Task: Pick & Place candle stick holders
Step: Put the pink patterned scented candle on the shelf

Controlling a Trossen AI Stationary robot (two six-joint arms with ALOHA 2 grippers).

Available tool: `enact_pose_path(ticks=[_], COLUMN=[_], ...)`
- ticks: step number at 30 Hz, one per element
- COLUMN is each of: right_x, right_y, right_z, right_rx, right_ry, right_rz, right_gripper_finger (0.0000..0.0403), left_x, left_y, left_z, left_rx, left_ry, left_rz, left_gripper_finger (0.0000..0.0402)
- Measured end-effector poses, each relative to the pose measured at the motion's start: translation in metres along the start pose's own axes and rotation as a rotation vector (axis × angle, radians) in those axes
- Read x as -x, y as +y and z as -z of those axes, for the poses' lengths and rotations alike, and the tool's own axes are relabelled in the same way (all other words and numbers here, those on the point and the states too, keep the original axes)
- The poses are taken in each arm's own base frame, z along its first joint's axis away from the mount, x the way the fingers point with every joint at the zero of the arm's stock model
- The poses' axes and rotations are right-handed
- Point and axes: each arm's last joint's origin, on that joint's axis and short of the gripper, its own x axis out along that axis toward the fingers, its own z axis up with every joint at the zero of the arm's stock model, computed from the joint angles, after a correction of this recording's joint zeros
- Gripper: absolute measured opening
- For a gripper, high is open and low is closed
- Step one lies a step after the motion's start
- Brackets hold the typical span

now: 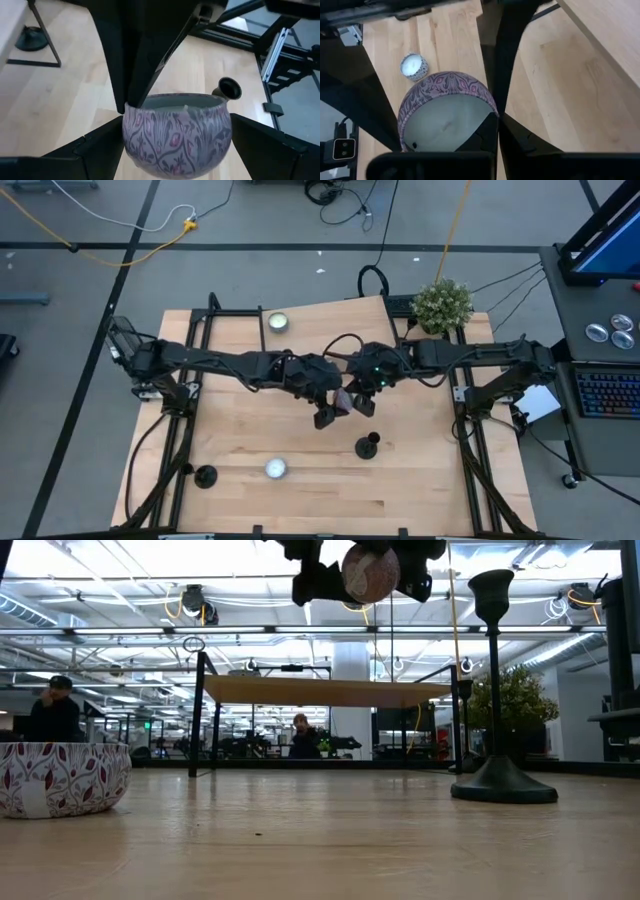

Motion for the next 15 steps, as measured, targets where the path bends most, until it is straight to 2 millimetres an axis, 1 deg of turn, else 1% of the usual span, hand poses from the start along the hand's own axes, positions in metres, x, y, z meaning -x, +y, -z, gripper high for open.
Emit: enact_pose_path(ticks=[6,8,10,15], right_x=[-0.006,-0.005,-0.006,-0.006], right_y=[0.0,-0.001,-0.001,-0.001], right_z=[0.0,0.001,0.0,0.0], right_rx=[-0.002,-0.002,-0.004,-0.006], right_ry=[0.015,0.022,0.015,0.008], right_rz=[0.002,0.008,0.007,0.008], right_gripper_finger=[0.0,0.0,0.0,0.0], left_x=[-0.011,-0.009,-0.007,-0.009], left_y=[0.001,0.003,0.006,0.011], left_z=[-0.005,-0.009,-0.009,-0.011], left_rx=[0.006,0.012,0.023,0.081], left_ry=[0.062,0.08,0.117,0.105], left_rz=[-0.014,-0.023,-0.039,-0.009], left_gripper_finger=[0.0351,0.0351,0.0351,0.0351])
